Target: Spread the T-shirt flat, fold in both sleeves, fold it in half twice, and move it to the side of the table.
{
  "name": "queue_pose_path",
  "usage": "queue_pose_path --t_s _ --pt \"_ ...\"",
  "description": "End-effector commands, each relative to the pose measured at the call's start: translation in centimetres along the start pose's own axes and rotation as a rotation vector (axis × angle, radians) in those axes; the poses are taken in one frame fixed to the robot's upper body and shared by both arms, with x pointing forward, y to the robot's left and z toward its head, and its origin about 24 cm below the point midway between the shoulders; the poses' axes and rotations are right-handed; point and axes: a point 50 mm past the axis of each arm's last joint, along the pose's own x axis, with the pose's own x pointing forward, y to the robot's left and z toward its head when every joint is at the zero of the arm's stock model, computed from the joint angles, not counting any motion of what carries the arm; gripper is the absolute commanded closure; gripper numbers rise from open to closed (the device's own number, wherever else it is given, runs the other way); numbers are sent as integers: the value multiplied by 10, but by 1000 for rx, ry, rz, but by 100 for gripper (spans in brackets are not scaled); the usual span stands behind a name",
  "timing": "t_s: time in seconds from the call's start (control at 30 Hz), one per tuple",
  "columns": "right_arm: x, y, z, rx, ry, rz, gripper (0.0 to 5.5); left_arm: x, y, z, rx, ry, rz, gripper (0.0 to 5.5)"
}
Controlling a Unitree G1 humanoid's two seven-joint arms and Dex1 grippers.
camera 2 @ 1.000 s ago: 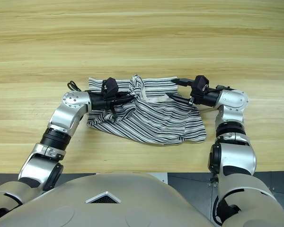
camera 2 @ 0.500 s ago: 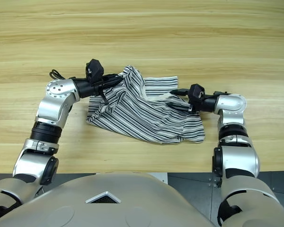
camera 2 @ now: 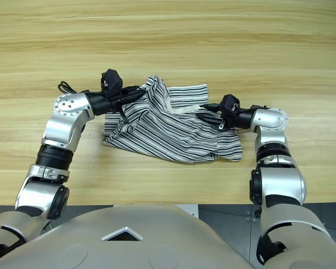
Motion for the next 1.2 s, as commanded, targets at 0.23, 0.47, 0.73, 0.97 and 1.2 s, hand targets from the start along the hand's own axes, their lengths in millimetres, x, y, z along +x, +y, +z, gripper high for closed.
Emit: queue_pose_path --t_s 0.23,0.47,0.73,0.97,1.2 --pt "-1 9 -11 23 41 21 537 0 2 3 33 6 12 540" --pt "-14 -6 17 -23 -198 -8 539 -15 20 20 76 -46 66 540" --pt "-15 -12 24 -4 -232 -46 539 -23 29 31 102 -79 102 540" --pt "15 2 7 149 -170 -35 399 -22 26 29 99 -80 94 540" --pt "44 23 2 91 -167 -1 353 -22 25 26 93 -78 89 540"
